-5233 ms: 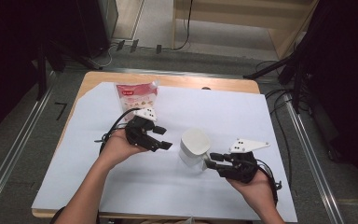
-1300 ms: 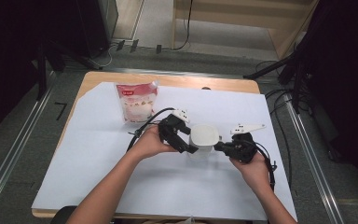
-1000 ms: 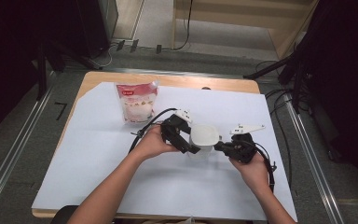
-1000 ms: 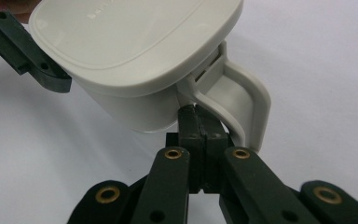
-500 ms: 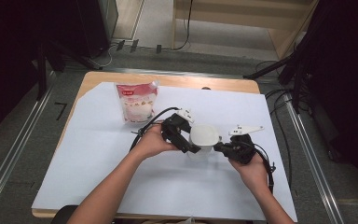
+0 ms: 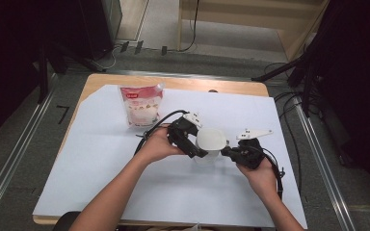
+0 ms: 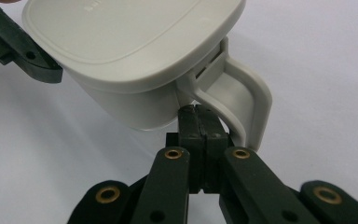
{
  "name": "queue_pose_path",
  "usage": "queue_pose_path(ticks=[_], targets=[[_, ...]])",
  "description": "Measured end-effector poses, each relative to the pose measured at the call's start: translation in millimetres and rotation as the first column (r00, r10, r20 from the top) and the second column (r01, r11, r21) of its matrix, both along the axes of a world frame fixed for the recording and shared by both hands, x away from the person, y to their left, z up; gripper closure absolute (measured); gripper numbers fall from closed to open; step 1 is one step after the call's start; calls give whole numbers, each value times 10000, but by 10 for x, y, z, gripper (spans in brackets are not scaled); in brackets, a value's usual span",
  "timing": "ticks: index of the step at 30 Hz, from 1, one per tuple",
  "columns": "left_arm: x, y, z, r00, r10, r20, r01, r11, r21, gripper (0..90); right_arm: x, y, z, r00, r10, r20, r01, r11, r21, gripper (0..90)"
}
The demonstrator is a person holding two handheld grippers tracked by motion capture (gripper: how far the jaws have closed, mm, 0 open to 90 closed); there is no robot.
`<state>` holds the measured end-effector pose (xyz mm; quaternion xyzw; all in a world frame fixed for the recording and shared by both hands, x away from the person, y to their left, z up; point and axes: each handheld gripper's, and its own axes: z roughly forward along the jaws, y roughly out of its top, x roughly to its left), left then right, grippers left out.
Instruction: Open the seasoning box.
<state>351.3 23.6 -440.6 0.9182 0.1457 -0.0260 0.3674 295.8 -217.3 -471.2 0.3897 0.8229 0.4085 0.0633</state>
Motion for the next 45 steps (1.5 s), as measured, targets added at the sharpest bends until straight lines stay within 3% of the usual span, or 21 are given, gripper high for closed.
queue_pose_path(ticks=[8, 13, 26, 36, 43, 45], targets=[[0, 2, 22, 10000, -52, 84, 51, 9999, 126, 163, 1, -1, -1, 10000, 10, 22, -10, 10000, -6, 900], [7, 28, 49, 10000, -22, 22, 23, 9997, -229, 171, 4, -3, -2, 10000, 32, 16, -32, 10000, 1, 900], [-25, 16, 137, 9993, -6, 366, 10, 9999, -104, 183, 2, -2, -1, 10000, 20, 16, -20, 10000, -17, 900], [-28, 4, 175, 9996, 66, 263, -65, 10000, -6, 185, 0, 0, -2, 10000, -2, 14, 2, 10000, 2, 900], [-58, -9, 260, 9981, 88, 603, -87, 10000, -24, 197, -2, 0, -4, 10000, -12, 4, 12, 10000, 38, 900], [-90, -4, 306, 9960, 12, 897, -10, 10000, -22, 226, -3, -3, -2, 10000, -15, 46, 15, 10000, 48, 900]])
